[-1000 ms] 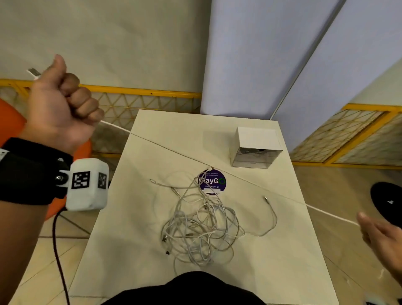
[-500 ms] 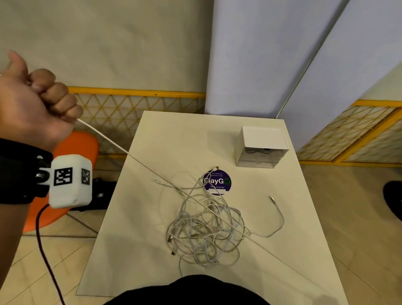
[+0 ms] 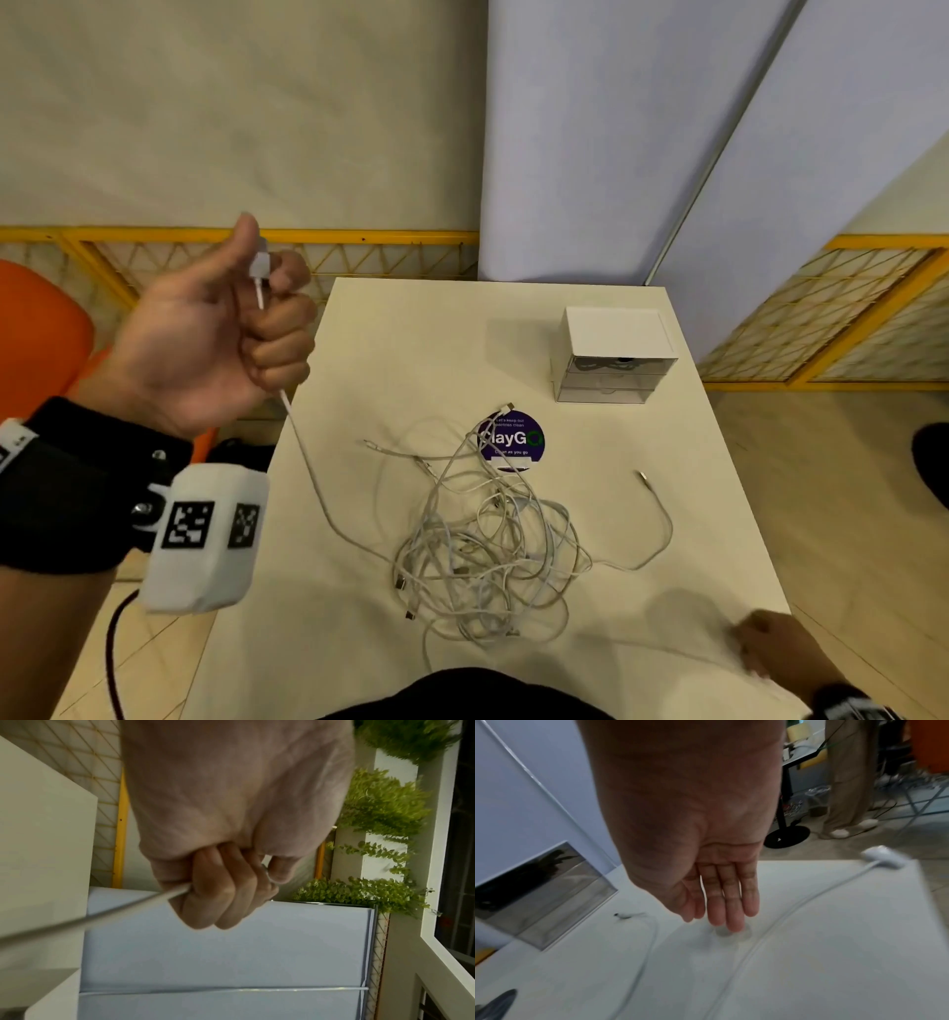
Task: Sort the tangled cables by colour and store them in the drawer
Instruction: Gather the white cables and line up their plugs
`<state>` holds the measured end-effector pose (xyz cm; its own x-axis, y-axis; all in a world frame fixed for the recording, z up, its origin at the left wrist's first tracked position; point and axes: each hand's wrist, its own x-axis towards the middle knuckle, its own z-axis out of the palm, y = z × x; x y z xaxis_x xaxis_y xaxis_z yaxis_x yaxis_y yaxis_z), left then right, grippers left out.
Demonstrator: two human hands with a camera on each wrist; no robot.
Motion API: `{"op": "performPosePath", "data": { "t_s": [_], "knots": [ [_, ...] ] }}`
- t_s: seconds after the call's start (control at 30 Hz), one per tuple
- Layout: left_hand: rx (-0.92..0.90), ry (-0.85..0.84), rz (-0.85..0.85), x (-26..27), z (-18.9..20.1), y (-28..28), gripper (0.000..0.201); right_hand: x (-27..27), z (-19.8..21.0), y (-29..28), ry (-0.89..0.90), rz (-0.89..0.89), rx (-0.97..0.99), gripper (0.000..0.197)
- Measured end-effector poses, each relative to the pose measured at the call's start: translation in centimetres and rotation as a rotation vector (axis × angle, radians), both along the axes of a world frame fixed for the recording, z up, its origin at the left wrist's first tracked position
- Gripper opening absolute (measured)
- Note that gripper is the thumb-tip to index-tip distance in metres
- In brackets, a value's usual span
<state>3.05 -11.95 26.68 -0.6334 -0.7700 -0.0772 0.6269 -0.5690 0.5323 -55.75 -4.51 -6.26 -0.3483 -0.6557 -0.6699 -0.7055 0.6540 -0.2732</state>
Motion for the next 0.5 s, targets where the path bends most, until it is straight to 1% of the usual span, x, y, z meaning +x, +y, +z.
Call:
{"op": "performPosePath", "data": {
  "t_s": [0.07, 0.1, 0.17, 0.23, 0.27, 0.33, 0.4, 0.43, 0.5],
  "knots": [
    [-0.002, -0.007, -0.035, -0.9, -0.4, 0.3, 0.054, 1.8, 0.0, -2.5, -0.064, 0.055, -0.026, 0.023],
    [-0.011, -0.051, -0.018, -1.5, -0.7, 0.4, 0.054, 2.8, 0.2, -3.8, -0.089, 0.044, -0.011, 0.022],
    [-0.042, -0.25, 0.082, -2.9, -0.8, 1.1, 0.057, 4.5, 0.2, -5.9, -0.106, 0.02, -0.008, 0.025],
    [-0.053, -0.452, 0.203, -4.4, -0.4, 1.8, 0.061, 6.2, -0.1, -7.5, -0.121, -0.025, -0.002, 0.039],
    [-0.051, -0.513, 0.245, -5.1, -0.2, 2.0, 0.06, 7.0, -0.3, -8.2, -0.115, -0.054, 0.0, 0.045],
    [-0.035, -0.567, 0.285, -6.1, -0.1, 2.2, 0.057, 7.9, -1.8, -9.3, -0.086, -0.067, -0.013, 0.055],
    [-0.019, -0.566, 0.29, -6.7, -0.2, 2.2, 0.056, 7.9, -4.0, -10.0, -0.05, -0.054, -0.009, 0.059],
    [-0.013, -0.565, 0.292, -6.8, -0.3, 2.3, 0.054, 7.8, -5.1, -10.3, -0.034, -0.036, -0.006, 0.06],
    [-0.015, -0.563, 0.289, -6.8, -0.6, 2.5, 0.052, 8.2, -5.3, -10.6, 0.032, -0.028, 0.03, 0.055]
  ]
}}
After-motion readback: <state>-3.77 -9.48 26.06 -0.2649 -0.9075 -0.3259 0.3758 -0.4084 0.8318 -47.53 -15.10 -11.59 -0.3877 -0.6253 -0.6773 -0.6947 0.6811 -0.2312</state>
